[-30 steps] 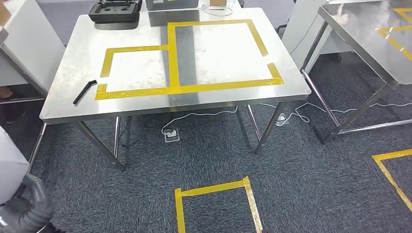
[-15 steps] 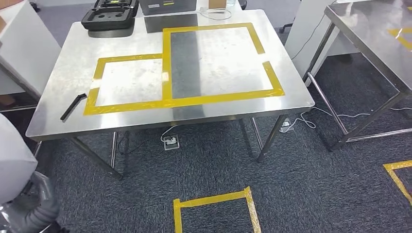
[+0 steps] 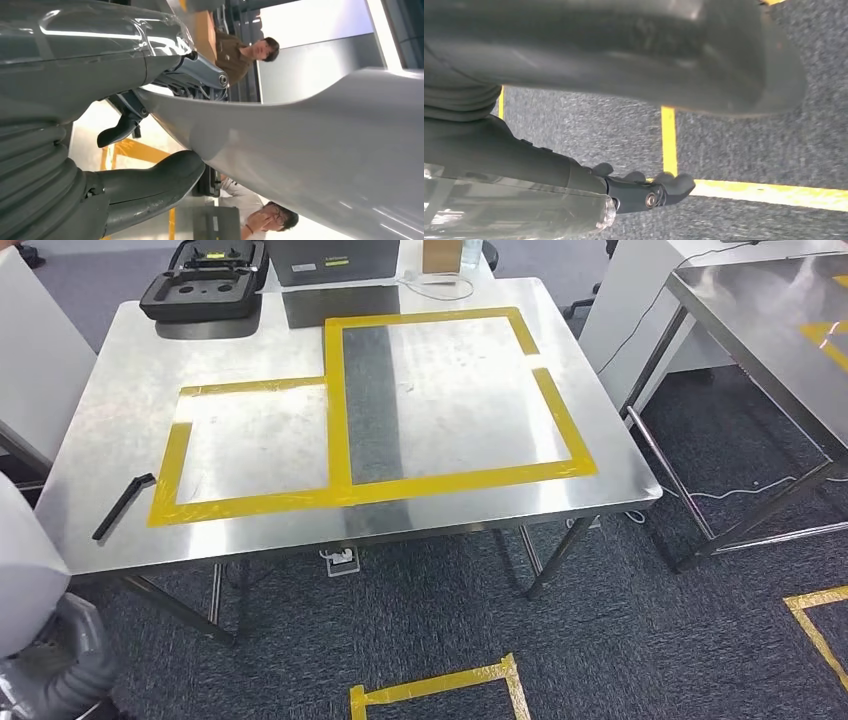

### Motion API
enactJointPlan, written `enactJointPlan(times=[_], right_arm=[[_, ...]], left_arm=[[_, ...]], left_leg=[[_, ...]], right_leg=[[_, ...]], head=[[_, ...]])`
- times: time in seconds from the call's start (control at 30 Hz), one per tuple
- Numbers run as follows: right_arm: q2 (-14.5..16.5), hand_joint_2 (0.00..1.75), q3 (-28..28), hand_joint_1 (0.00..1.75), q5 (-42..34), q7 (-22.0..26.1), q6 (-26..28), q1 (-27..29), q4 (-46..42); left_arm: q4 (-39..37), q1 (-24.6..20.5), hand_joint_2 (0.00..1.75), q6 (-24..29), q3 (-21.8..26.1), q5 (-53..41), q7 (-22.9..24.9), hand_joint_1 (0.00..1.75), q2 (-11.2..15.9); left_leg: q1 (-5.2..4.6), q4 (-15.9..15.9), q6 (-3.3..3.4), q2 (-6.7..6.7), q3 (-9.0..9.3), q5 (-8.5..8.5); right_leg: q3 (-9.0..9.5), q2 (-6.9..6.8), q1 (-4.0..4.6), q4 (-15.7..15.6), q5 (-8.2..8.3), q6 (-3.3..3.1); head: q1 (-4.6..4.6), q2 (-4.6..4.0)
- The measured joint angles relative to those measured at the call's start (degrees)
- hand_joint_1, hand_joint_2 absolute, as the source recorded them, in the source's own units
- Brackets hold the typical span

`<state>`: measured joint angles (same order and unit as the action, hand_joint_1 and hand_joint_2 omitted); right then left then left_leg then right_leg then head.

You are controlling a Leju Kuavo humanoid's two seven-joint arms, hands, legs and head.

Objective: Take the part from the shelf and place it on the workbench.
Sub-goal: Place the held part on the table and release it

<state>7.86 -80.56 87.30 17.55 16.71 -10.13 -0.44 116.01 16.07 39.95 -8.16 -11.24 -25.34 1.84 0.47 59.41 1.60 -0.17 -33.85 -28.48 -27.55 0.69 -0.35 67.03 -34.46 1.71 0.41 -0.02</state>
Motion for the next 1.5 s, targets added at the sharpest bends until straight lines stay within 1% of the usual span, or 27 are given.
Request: enactJointPlan(times=[0.1, 0.13, 0.17, 0.2, 0.3, 0.33, 0.4, 0.43, 0.5, 0.53, 0.6, 0.63, 0.67, 0.7, 0.8, 0.83, 0.93, 1.0, 1.03, 1.1, 1.13, 1.17, 1.2, 1.3, 1.33, 1.47, 1.5], right_arm=[[-0.1, 0.0, -0.1, 0.0, -0.1, -0.9, 0.2, 1.0, 0.0], [-0.2, 0.0, -0.1, 0.0, -0.1, -1.3, 0.2, 1.2, 0.0], [-0.2, 0.0, -0.1, 0.0, -0.1, -1.7, 0.1, 1.4, 0.0], [-0.2, 0.0, -0.1, 0.0, -0.1, -2.1, 0.1, 1.6, 0.0], [-0.3, 0.0, -0.1, 0.0, -0.1, -2.4, -0.4, 1.9, 0.0], [-0.3, 0.0, -0.1, 0.0, -0.1, -2.2, -0.6, 2.0, 0.0], [-0.1, 0.0, -0.1, 0.0, -0.1, -1.9, -0.8, 1.9, 0.0], [0.0, 0.0, -0.1, 0.0, -0.1, -1.8, -0.8, 1.8, 0.0], [0.2, 0.0, -0.1, 0.0, -0.1, -1.8, -0.8, 1.7, -0.1], [0.2, 0.0, -0.1, 0.0, -0.1, -1.7, -0.9, 1.6, -0.1], [0.3, 0.0, -0.1, 0.0, -0.1, -1.4, -1.0, 1.8, -0.1], [0.4, 0.0, -0.1, 0.0, -0.1, -0.8, -1.2, 1.8, -0.1], [0.5, 0.0, -0.1, 0.0, 0.0, -0.1, -1.4, 1.9, -0.1], [0.6, 0.0, 0.0, 0.0, 0.0, 0.6, -1.6, 1.9, -0.2], [0.9, 0.0, 0.0, 0.0, 0.1, 1.2, -1.7, 1.7, -0.2], [0.9, 0.0, 0.0, 0.0, 0.1, 1.2, -1.6, 1.5, -0.2], [0.9, 0.0, 0.0, 0.0, 0.1, 0.9, -1.6, 0.4, -0.2], [0.9, 0.0, 0.0, 0.0, 0.1, 0.8, -1.7, 0.1, -0.2], [0.9, 0.0, 0.0, 0.0, 0.1, 0.8, -1.7, 0.1, -0.3], [0.8, 0.0, 0.0, 0.0, 0.1, 0.6, -1.7, 0.3, -0.3], [0.8, 0.0, 0.0, 0.0, 0.1, 0.5, -1.7, 0.3, -0.3], [0.8, 0.0, 0.0, 0.0, 0.1, 0.4, -1.7, 0.4, -0.3], [0.8, 0.0, 0.0, 0.0, 0.1, 0.3, -1.7, 0.4, -0.3], [0.4, 0.0, 0.0, 0.0, 0.1, 0.1, -1.6, 0.5, -0.3], [0.2, 0.0, 0.0, 0.0, 0.1, 0.1, -1.5, 0.5, -0.4], [0.1, 0.0, 0.0, 0.0, 0.1, 0.0, -1.4, -0.1, -0.4], [0.1, 0.0, 0.1, 0.0, 0.1, 0.0, -1.3, -0.3, -0.4]], left_arm=[[-0.1, -0.3, 1.75, 0.0, -0.8, 0.3, 0.4, 1.75, 0.1], [-0.1, -0.4, 1.75, 0.0, -1.1, 0.5, 0.7, 1.75, 0.2], [-0.1, -0.6, 1.75, 0.0, -1.4, 0.6, 1.0, 1.75, 0.3], [-0.1, -0.8, 1.75, 0.0, -1.8, 0.6, 1.5, 1.75, 0.5], [-0.4, -1.7, 1.75, -0.1, -3.0, 0.6, 3.2, 1.75, 1.0], [-0.6, -1.9, 1.75, -0.1, -3.3, 0.6, 3.5, 1.75, 1.2], [-0.8, -2.1, 1.75, -0.1, -3.8, 0.7, 3.9, 1.75, 1.5], [-0.9, -2.3, 1.75, -0.1, -3.9, 0.7, 3.9, 1.75, 1.8], [-1.1, -2.7, 1.75, -0.1, -4.3, 0.7, 3.9, 1.75, 2.2], [-1.2, -2.8, 1.75, -0.1, -4.5, 0.7, 3.9, 1.75, 2.4], [-1.5, -2.9, 1.75, 0.0, -4.7, 0.7, 4.1, 1.75, 2.7], [-1.7, -2.9, 1.75, 0.0, -4.8, 0.7, 4.2, 1.75, 2.9], [-1.8, -3.0, 1.75, 0.0, -4.9, 0.6, 4.4, 1.75, 3.1], [-2.0, -3.1, 1.75, 0.0, -5.0, 0.6, 4.6, 1.75, 3.3], [-2.7, -3.4, 1.75, 0.0, -5.3, 0.2, 5.2, 1.75, 3.9], [-2.9, -3.6, 1.75, 0.0, -5.4, -0.3, 5.6, 1.75, 4.0], [-3.1, -4.4, 1.75, 0.0, -5.7, -1.3, 6.4, 1.75, 4.2], [-3.1, -4.7, 1.75, 0.0, -5.9, -0.2, 5.9, 1.75, 4.3], [-3.1, -4.7, 1.75, 0.0, -5.9, 0.6, 5.2, 1.75, 4.3], [-3.3, -4.6, 1.75, 0.0, -6.0, 1.8, 3.6, 1.75, 4.3], [-3.3, -4.5, 1.75, 0.0, -6.0, 1.9, 2.9, 1.75, 4.3], [-3.4, -4.4, 1.75, 0.0, -6.0, 1.7, 2.3, 1.75, 4.3], [-3.5, -4.4, 1.75, 0.0, -6.0, 1.5, 1.7, 1.75, 4.3], [-3.6, -4.1, 1.75, 0.0, -6.0, 0.7, -0.4, 1.75, 4.0], [-3.7, -3.8, 1.75, 0.0, -6.0, 0.5, -1.0, 1.75, 3.8], [-3.6, -3.2, 1.75, 0.0, -6.0, -0.9, -2.0, 1.75, 3.3], [-3.6, -3.2, 1.75, 0.0, -6.0, -1.2, -2.0, 1.75, 3.2]], left_leg=[[0.08, 0.0, 0.06, -0.32, 2.56, -2.34], [0.07, 0.0, 0.0, -0.49, 3.6, -3.17], [0.05, -0.1, -0.08, -0.63, 4.69, -4.01], [0.05, -0.1, -0.19, -0.73, 5.65, -4.84], [0.14, -0.8, -0.89, -1.43, 7.71, -6.75], [0.17, -1.0, -1.24, -1.73, 8.17, -6.81], [0.18, -0.7, -1.98, -1.76, 8.68, -6.09], [0.14, 1.0, -2.25, -1.35, 8.37, -5.34], [0.14, 6.8, -2.6, -0.36, 5.11, -4.96], [0.15, 10.0, -2.74, -0.05, 2.56, -5.9], [0.22, 13.4, -3.09, 0.07, -2.01, -10.3], [0.27, 13.1, -3.23, 0.09, -3.48, -12.26], [0.37, 11.7, -3.31, 0.12, -4.39, -12.82], [0.53, 9.4, -3.36, 0.17, -4.9, -11.22], [0.63, 2.2, -2.76, 0.6, -5.48, 1.2], [0.39, 1.4, -2.22, 0.7, -5.44, 3.28], [-0.03, 1.3, -0.76, 0.7, -4.03, 2.31], [0.06, 1.1, -0.21, 0.8, -2.89, 1.59], [0.07, 1.0, -0.04, 0.82, -2.36, 1.09], [0.03, 0.9, 0.04, 0.71, -1.09, -0.05], [-0.01, 0.9, 0.03, 0.64, -0.33, -0.6], [-0.06, 0.9, 0.01, 0.56, 0.47, -1.14], [-0.1, 0.9, -0.03, 0.47, 1.2, -1.6], [0.0, 0.6, -0.36, -0.1, 2.17, -2.59], [0.02, 0.5, -0.57, -0.38, 2.21, -2.72], [-0.39, -0.3, 0.03, -0.78, 2.81, -3.19], [-0.42, -0.5, -0.02, -0.76, 2.97, -3.21]], right_leg=[[-7.19, -0.21, -0.16, 6.5, -5.74, 0.47], [-8.45, -0.25, -0.12, 6.1, -6.9, 0.42], [-9.11, -0.28, -0.01, 4.3, -6.42, 0.18], [-9.38, -0.37, 0.21, 1.5, -3.65, -0.29], [-9.54, -0.59, 1.19, -6.0, 7.1, -1.98], [-9.41, -0.6, 1.37, -7.0, 8.15, -2.35], [-7.86, -0.56, 1.26, -8.3, 7.78, -2.87], [-6.7, -0.52, 1.09, -9.2, 7.64, -3.18], [-4.24, -0.37, 0.78, -10.6, 7.14, -3.67], [-3.25, -0.29, 0.73, -11.1, 6.68, -3.84], [-1.27, -0.01, 0.65, -11.7, 5.47, -3.78], [-0.12, 0.18, 0.58, -11.9, 4.69, -3.65], [1.14, 0.36, 0.52, -12.1, 3.82, -3.49], [2.41, 0.51, 0.48, -12.1, 2.82, -3.27], [5.19, 0.77, 0.51, -11.7, -0.41, -2.34], [5.81, 0.82, 0.39, -11.4, -1.17, -1.9], [4.65, 0.62, -0.1, -7.2, -0.16, -0.87], [0.47, 0.15, -0.16, -0.3, 0.36, -0.41], [-1.99, -0.07, -0.16, 3.0, -1.01, -0.19], [-5.93, -0.24, -0.14, 6.8, -5.86, -0.04], [-6.98, -0.26, -0.08, 6.8, -7.57, -0.17], [-7.46, -0.28, 0.06, 5.6, -7.8, -0.48], [-7.52, -0.28, 0.33, 3.0, -6.1, -0.99], [-7.22, 0.32, 1.85, -5.8, 3.71, -3.42], [-7.13, 0.61, 2.19, -7.3, 5.69, -4.02], [-6.49, 0.88, 1.93, -8.9, 7.22, -1.45], [-6.42, 0.87, 1.91, -8.9, 7.18, -1.66]], head=[[0.66, 0.01], [0.9, 0.01], [1.12, 0.0], [1.3, 0.0], [1.65, 0.0], [1.8, 0.0], [2.13, 0.01], [2.08, 0.01], [1.56, 0.01], [1.22, 0.01], [0.81, 0.01], [0.66, 0.01], [0.43, 0.01], [0.14, 0.01], [-0.39, 0.0], [-0.28, 0.0], [-0.08, 0.01], [0.2, 0.01], [0.44, 0.0], [0.96, 0.0], [1.2, 0.0], [1.41, 0.0], [1.58, 0.0], [1.88, 0.0], [2.05, 0.0], [2.07, 0.01], [1.94, 0.01]])
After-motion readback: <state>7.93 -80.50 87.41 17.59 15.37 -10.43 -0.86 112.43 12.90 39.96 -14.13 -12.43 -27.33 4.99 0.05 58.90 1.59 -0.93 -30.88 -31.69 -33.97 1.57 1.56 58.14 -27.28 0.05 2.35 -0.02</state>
